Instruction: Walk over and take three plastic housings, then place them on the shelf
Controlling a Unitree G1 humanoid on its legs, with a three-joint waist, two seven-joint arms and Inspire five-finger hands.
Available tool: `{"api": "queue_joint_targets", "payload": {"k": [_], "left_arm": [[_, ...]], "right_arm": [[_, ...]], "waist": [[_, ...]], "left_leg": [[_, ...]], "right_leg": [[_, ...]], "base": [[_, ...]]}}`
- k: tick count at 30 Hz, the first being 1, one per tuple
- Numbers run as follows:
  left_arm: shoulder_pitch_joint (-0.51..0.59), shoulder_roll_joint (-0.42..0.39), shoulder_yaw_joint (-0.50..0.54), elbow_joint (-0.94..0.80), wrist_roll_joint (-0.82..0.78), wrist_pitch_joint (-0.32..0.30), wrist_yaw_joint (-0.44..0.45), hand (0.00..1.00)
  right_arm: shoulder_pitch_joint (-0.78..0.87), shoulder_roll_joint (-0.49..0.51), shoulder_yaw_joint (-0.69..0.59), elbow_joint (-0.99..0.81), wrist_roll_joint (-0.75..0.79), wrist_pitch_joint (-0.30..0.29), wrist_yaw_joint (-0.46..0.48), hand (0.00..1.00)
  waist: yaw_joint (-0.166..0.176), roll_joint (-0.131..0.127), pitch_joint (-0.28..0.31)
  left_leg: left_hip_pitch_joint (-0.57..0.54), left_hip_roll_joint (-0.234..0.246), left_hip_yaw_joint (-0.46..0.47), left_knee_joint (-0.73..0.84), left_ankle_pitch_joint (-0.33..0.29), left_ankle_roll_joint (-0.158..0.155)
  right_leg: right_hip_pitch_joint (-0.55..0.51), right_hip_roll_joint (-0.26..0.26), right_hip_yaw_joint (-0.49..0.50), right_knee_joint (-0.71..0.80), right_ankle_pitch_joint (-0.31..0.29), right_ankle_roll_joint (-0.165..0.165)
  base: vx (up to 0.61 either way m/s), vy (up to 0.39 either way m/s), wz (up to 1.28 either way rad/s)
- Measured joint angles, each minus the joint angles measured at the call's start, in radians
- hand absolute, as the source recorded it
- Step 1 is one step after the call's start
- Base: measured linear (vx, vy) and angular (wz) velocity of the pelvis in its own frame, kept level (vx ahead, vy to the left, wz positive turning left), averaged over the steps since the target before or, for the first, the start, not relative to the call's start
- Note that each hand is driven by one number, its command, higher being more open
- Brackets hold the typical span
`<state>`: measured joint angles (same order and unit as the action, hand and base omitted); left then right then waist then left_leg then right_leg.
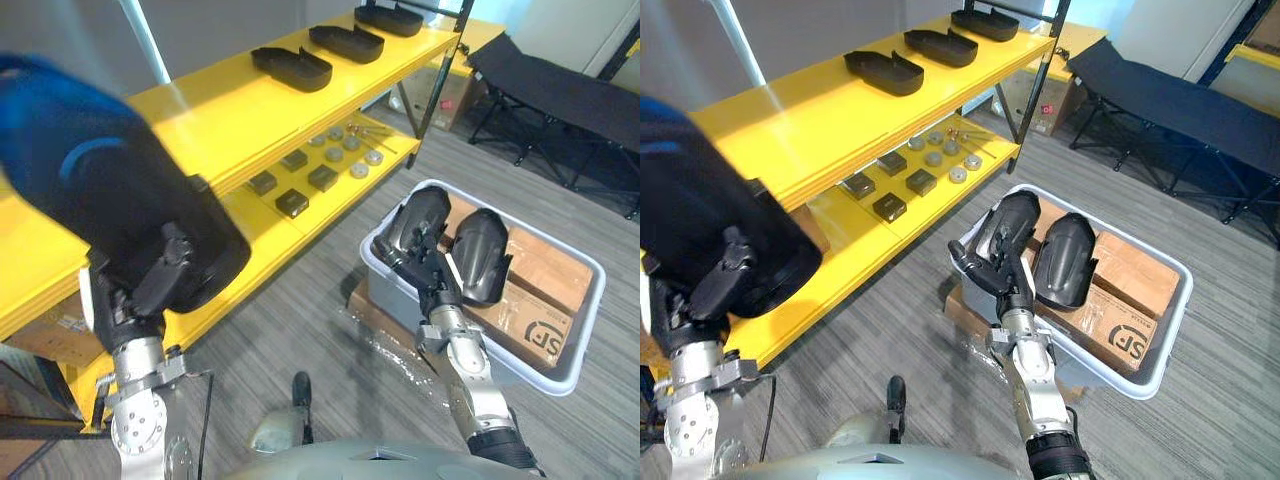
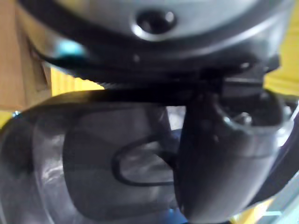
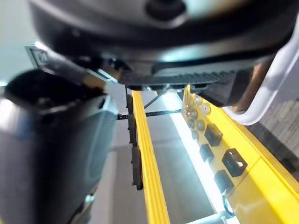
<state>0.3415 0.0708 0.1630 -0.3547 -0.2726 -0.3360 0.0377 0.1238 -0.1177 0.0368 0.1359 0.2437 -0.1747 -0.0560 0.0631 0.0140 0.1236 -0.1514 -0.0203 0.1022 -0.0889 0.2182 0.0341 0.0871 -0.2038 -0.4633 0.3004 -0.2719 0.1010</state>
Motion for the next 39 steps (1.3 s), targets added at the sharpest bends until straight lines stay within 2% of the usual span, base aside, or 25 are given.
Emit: {"api": "queue_joint_targets", "payload": {"k": [1,6,10,12,15,17,18,19,20,21,22,23,24,25,26,27,28,30,32,33,35,36,37,38,39], "left_arm": [[-0.028,0.019,-0.023,0.024,0.000,-0.010,-0.023,0.00],[-0.066,0.055,-0.076,0.073,-0.039,-0.032,-0.063,0.00],[-0.059,0.054,-0.079,0.134,-0.078,-0.031,-0.083,0.00],[-0.059,0.055,-0.077,0.150,-0.079,-0.031,-0.086,0.00],[-0.056,0.053,-0.078,0.158,-0.079,-0.031,-0.098,0.00],[-0.056,0.053,-0.076,0.156,-0.079,-0.031,-0.106,0.00],[-0.056,0.053,-0.067,0.156,-0.079,-0.031,-0.114,0.00],[-0.056,0.053,-0.056,0.156,-0.079,-0.031,-0.123,0.00],[-0.055,0.052,-0.049,0.156,-0.079,-0.031,-0.130,0.00],[-0.055,0.051,-0.035,0.155,-0.079,-0.031,-0.139,0.00],[-0.056,0.050,-0.024,0.151,-0.078,-0.031,-0.145,0.00],[-0.058,0.044,-0.022,0.151,-0.077,-0.031,-0.142,0.00],[-0.058,0.034,-0.022,0.151,-0.072,-0.031,-0.128,0.00],[-0.058,0.035,-0.020,0.146,-0.066,-0.031,-0.114,0.00],[-0.059,0.036,-0.016,0.142,-0.064,-0.031,-0.103,0.00],[-0.060,0.035,-0.010,0.136,-0.063,-0.031,-0.071,0.00],[-0.060,0.034,-0.002,0.127,-0.058,-0.031,-0.034,0.00],[-0.064,0.036,0.011,0.114,-0.049,-0.031,-0.005,0.00],[-0.106,0.056,0.020,0.110,-0.046,-0.031,0.030,0.00],[-0.113,0.059,0.019,0.110,-0.046,-0.031,0.033,0.00],[-0.167,0.066,0.003,0.116,-0.038,-0.030,0.070,0.00],[-0.175,0.065,-0.006,0.120,-0.037,-0.030,0.078,0.00],[-0.178,0.065,-0.021,0.122,-0.033,-0.030,0.094,0.00],[-0.177,0.065,-0.039,0.121,-0.033,-0.030,0.103,0.00],[-0.176,0.065,-0.044,0.119,-0.032,-0.030,0.104,0.00]], "right_arm": [[0.024,0.000,-0.015,0.000,0.000,0.000,0.003,1.00],[0.063,-0.011,-0.049,-0.023,0.008,-0.019,0.066,1.00],[0.099,-0.015,-0.071,-0.114,0.012,-0.056,0.100,1.00],[0.100,-0.017,-0.093,-0.120,0.027,-0.080,0.112,1.00],[0.100,-0.025,-0.135,-0.120,0.046,-0.102,0.113,1.00],[0.099,-0.026,-0.153,-0.117,0.046,-0.125,0.111,1.00],[0.095,-0.024,-0.154,-0.117,0.046,-0.140,0.108,1.00],[0.093,-0.017,-0.154,-0.113,0.046,-0.149,0.103,1.00],[0.094,-0.009,-0.152,-0.112,0.046,-0.149,0.099,1.00],[0.094,0.010,-0.150,-0.111,0.041,-0.150,0.089,1.00],[0.095,0.021,-0.144,-0.111,0.031,-0.157,0.065,1.00],[0.091,0.020,-0.144,-0.110,0.021,-0.160,0.053,1.00],[0.090,0.018,-0.147,-0.109,-0.006,-0.161,0.029,1.00],[0.089,0.020,-0.146,-0.109,-0.015,-0.161,0.010,1.00],[0.086,0.023,-0.146,-0.109,-0.032,-0.162,0.003,1.00],[0.080,0.033,-0.146,-0.108,-0.057,-0.164,0.000,1.00],[0.076,0.041,-0.145,-0.108,-0.082,-0.169,0.002,1.00],[0.076,0.041,-0.144,-0.109,-0.083,-0.169,0.018,1.00],[0.076,0.029,-0.158,-0.146,-0.082,-0.170,0.054,1.00],[0.075,0.028,-0.162,-0.152,-0.082,-0.170,0.060,1.00],[0.074,-0.012,-0.175,-0.186,-0.082,-0.170,0.097,1.00],[0.075,-0.023,-0.177,-0.193,-0.081,-0.170,0.101,1.00],[0.074,-0.039,-0.183,-0.203,-0.080,-0.171,0.116,1.00],[0.076,-0.049,-0.195,-0.225,-0.079,-0.171,0.127,1.00],[0.076,-0.051,-0.201,-0.234,-0.077,-0.174,0.133,1.00]], "waist": [[-0.013,0.002,0.001],[-0.016,0.017,0.018],[-0.016,0.023,0.035],[-0.017,0.023,0.041],[-0.012,0.025,0.064],[-0.011,0.007,0.072],[-0.005,0.021,0.066],[-0.005,0.009,0.072],[-0.003,0.002,0.072],[0.007,-0.022,0.065],[0.011,-0.043,0.061],[0.013,-0.044,0.060],[0.000,-0.037,0.055],[-0.010,-0.037,0.052],[-0.014,-0.039,0.053],[-0.020,-0.040,0.052],[-0.024,-0.037,0.053],[-0.029,-0.035,0.053],[-0.044,-0.024,0.048],[-0.045,-0.023,0.048],[-0.073,-0.022,0.049],[-0.079,-0.023,0.048],[-0.095,-0.029,0.046],[-0.096,-0.039,0.038],[-0.096,-0.049,0.031]], "left_leg": [[0.000,-0.010,-0.019,0.000,0.003,-0.001],[-0.019,0.000,-0.050,0.004,0.028,-0.023],[-0.020,-0.001,-0.070,0.008,0.030,-0.019],[-0.054,0.001,-0.050,0.063,0.006,-0.005],[-0.071,0.016,0.036,0.131,-0.046,0.011],[-0.092,0.023,0.102,0.187,-0.104,0.025],[-0.117,0.034,0.140,0.259,-0.125,0.047],[-0.124,0.028,0.152,0.313,-0.151,0.043],[-0.120,0.019,0.158,0.329,-0.172,0.042],[-0.125,0.000,0.170,0.365,-0.212,0.045],[-0.124,-0.011,0.175,0.389,-0.256,0.050],[-0.125,-0.016,0.172,0.404,-0.265,0.058],[-0.120,-0.026,0.156,0.418,-0.276,0.062],[-0.101,-0.038,0.138,0.408,-0.293,0.071],[-0.080,-0.044,0.131,0.388,-0.302,0.076],[-0.041,-0.051,0.117,0.359,-0.307,0.081],[0.004,-0.052,0.098,0.331,-0.307,0.077],[0.066,-0.051,0.073,0.299,-0.309,0.068],[0.132,-0.044,0.018,0.260,-0.323,0.055],[0.135,-0.043,0.010,0.257,-0.326,0.053],[0.168,-0.037,-0.063,0.265,-0.347,0.039],[0.179,-0.038,-0.082,0.276,-0.354,0.031],[0.200,-0.038,-0.110,0.301,-0.381,0.015],[0.218,-0.041,-0.134,0.333,-0.429,0.005],[0.222,-0.044,-0.139,0.354,-0.459,0.000]], "right_leg": [[0.002,0.003,0.008,0.012,-0.013,-0.001],[-0.008,0.024,-0.001,0.027,-0.018,-0.004],[0.006,0.033,-0.033,0.054,-0.043,-0.014],[0.009,0.030,-0.057,0.067,-0.054,-0.017],[0.037,0.017,-0.090,0.062,-0.066,-0.012],[0.039,-0.016,-0.108,0.054,-0.079,-0.020],[0.044,-0.022,-0.108,0.055,-0.086,-0.010],[0.062,-0.040,-0.110,0.064,-0.102,0.009],[0.073,-0.051,-0.108,0.063,-0.108,0.015],[0.085,-0.076,-0.109,0.057,-0.111,0.022],[0.109,-0.087,-0.106,0.063,-0.092,0.045],[0.095,-0.104,-0.096,0.102,-0.080,0.031],[0.048,-0.133,-0.058,0.229,-0.039,-0.021],[-0.012,-0.160,-0.019,0.361,0.032,-0.070],[-0.043,-0.173,0.008,0.426,0.078,-0.081],[-0.100,-0.182,0.071,0.528,0.082,-0.076],[-0.138,-0.170,0.095,0.561,0.037,-0.067],[-0.168,-0.139,0.102,0.519,0.001,-0.064],[-0.271,-0.052,0.173,0.364,-0.009,-0.058],[-0.290,-0.040,0.191,0.342,-0.006,-0.054],[-0.361,0.031,0.320,0.174,0.043,-0.009],[-0.362,0.040,0.339,0.139,0.062,-0.004],[-0.351,0.050,0.370,0.093,0.112,-0.009],[-0.330,0.053,0.388,0.068,0.161,-0.027],[-0.317,0.053,0.388,0.059,0.176,-0.038]], "base": [[0.00,-0.068,0.68],[-0.01,-0.074,0.18],[-0.01,-0.100,0.30],[0.00,-0.074,0.43],[0.01,-0.003,0.36],[0.03,0.067,0.20],[0.11,0.065,0.09],[0.14,0.083,0.05],[0.19,0.097,0.03],[0.25,0.108,-0.04],[0.28,0.090,-0.01],[0.34,0.116,0.22],[0.34,0.149,0.42],[0.34,0.183,0.47],[0.34,0.165,0.31],[0.38,0.125,0.20],[0.37,0.109,0.19],[0.34,0.075,0.26],[0.30,0.029,0.53],[0.24,-0.024,0.65],[0.25,-0.081,0.87],[0.28,-0.137,1.10],[0.28,-0.179,1.04],[0.28,-0.209,0.98],[0.37,-0.349,0.73]]}}
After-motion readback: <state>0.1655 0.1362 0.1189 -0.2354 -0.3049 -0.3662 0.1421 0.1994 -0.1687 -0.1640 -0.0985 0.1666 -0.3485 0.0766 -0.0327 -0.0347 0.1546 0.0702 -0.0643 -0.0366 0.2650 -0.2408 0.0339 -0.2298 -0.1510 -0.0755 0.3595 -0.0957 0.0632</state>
